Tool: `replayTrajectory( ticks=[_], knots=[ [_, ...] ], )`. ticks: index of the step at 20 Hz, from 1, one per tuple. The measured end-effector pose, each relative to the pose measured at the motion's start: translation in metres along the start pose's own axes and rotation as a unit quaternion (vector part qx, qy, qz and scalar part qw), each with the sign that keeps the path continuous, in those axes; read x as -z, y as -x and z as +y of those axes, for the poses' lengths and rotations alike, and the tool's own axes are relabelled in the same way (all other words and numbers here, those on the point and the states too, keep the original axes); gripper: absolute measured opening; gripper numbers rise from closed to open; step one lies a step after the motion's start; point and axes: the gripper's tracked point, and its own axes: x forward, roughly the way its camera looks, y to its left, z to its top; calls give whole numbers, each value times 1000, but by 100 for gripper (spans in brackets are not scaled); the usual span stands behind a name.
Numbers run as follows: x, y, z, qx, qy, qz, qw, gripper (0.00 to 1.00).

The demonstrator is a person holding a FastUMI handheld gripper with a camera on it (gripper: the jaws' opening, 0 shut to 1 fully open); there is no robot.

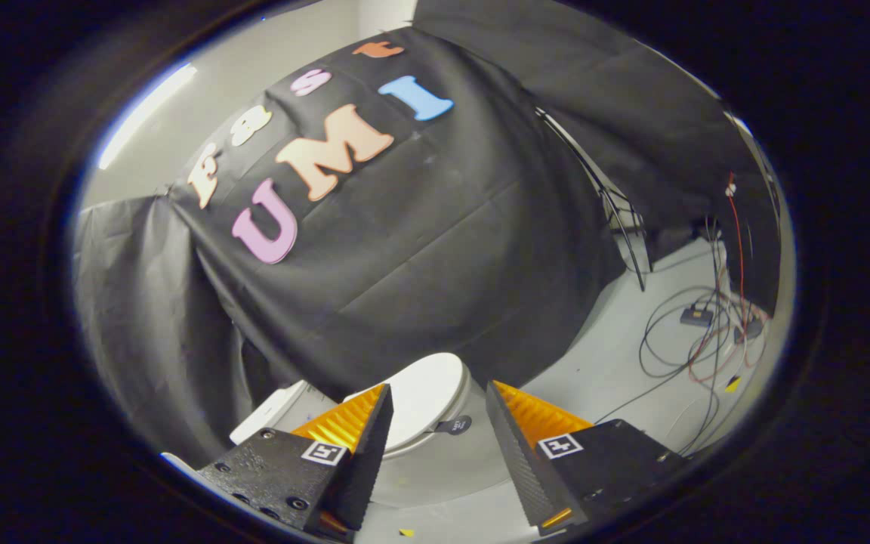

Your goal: Open the toilet lid.

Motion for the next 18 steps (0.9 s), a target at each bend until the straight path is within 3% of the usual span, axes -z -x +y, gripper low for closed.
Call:
replayTrajectory(
  ticks=[8,13,18],
  knots=[
    [43,-69,-19,26,-149,-26,988,77],
    [83,-115,-1,-12,-213,-36,976,76],
    [127,-154,17,-26,-245,-2,969,76]
  ],
)
